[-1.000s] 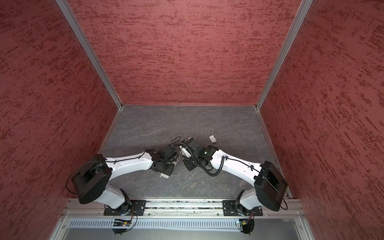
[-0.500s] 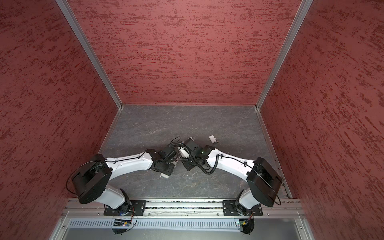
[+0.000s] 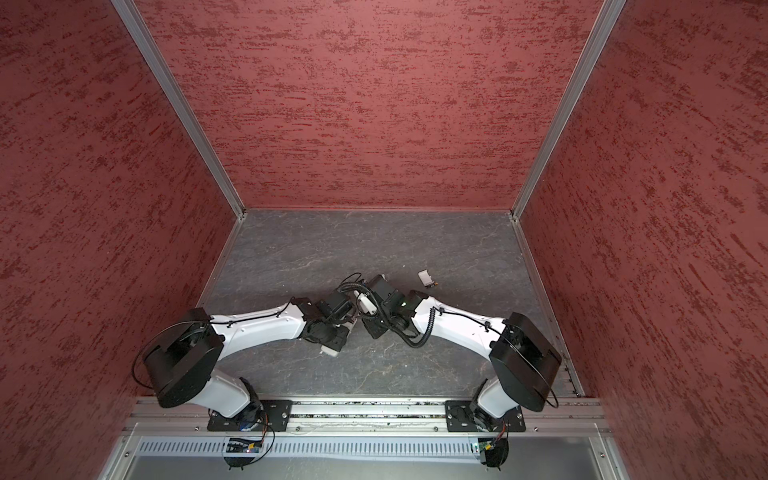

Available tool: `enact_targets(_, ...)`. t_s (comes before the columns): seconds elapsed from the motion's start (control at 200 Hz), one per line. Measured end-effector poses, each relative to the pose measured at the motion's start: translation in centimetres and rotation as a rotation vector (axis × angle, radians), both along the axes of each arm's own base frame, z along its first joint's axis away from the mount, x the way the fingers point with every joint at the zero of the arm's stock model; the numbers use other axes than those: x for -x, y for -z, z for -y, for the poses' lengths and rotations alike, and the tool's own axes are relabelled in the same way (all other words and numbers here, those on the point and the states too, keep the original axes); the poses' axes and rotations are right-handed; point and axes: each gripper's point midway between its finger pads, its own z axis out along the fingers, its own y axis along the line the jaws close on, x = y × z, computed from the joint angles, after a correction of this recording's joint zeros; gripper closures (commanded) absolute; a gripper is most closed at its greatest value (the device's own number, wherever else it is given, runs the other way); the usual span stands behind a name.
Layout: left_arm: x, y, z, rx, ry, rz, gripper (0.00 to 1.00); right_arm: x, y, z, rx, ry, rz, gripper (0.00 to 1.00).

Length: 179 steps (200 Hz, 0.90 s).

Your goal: Unload the batteries from the remote control

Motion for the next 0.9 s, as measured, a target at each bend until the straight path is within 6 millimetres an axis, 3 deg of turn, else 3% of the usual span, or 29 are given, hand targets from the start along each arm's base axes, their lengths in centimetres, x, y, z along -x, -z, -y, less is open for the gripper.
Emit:
enact_targets(0.215, 0.0, 0.0, 0.4, 0.021, 0.002, 0.004, 0.34, -0.2, -0.2, -0.2, -0.011, 0.001, 0.009, 1.0)
enact_targets(0.406, 0.4, -0.2, 0.8, 0.07, -0.006, 0.023, 0.3, -0.2, -0.1, -0.2, -0.015, 0.002, 0.011, 1.0)
enact_targets(0.741, 1.9, -0.3, 0.9, 0.086, -0.036, 0.017, 0.3, 0.0, -0.2, 0.0, -0.021, 0.004, 0.014, 1.0)
enact_targets(0.897, 2.4, -0.2, 0.9, 0.073, -0.057, 0.017, 0.37, 0.0, -0.5, 0.1, -0.028, 0.003, 0.02, 1.0)
